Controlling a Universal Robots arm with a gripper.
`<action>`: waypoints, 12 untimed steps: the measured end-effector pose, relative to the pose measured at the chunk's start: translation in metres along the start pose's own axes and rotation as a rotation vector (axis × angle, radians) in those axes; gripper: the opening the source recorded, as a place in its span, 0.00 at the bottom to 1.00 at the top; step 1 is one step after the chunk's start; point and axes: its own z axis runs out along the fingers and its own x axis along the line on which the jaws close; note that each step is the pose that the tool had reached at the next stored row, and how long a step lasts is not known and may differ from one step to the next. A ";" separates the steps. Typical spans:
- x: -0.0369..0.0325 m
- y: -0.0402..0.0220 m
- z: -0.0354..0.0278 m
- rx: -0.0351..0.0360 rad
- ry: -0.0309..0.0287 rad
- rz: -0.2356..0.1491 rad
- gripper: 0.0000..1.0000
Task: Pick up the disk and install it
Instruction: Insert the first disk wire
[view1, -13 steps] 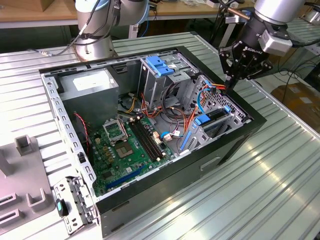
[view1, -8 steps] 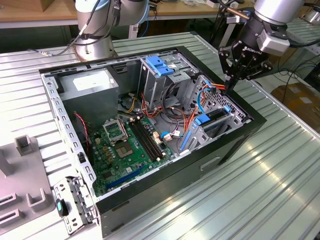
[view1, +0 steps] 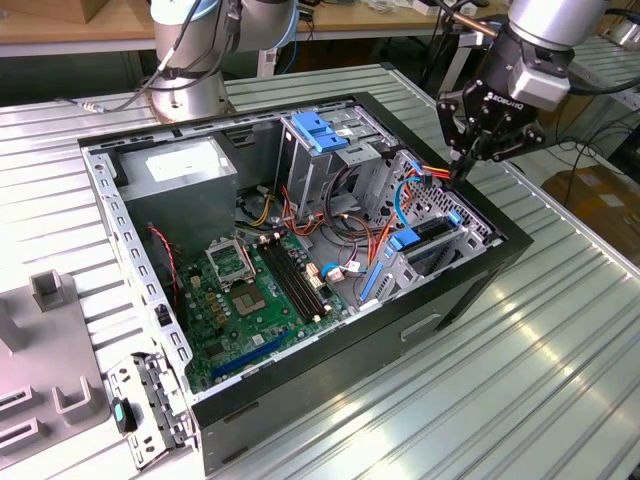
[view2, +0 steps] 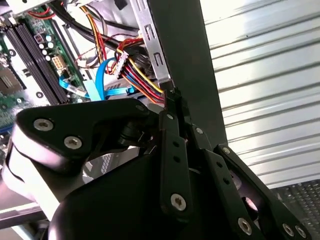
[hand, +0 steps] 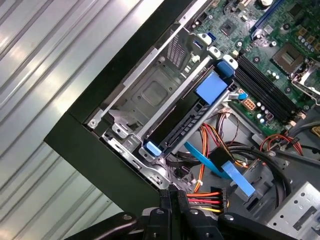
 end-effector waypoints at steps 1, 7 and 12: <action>0.0000 0.0000 0.0001 -0.0005 0.0006 0.015 0.16; 0.0001 0.0003 0.0001 -0.0016 0.0016 0.029 0.16; -0.0003 0.0009 0.0002 -0.0018 0.0018 0.045 0.16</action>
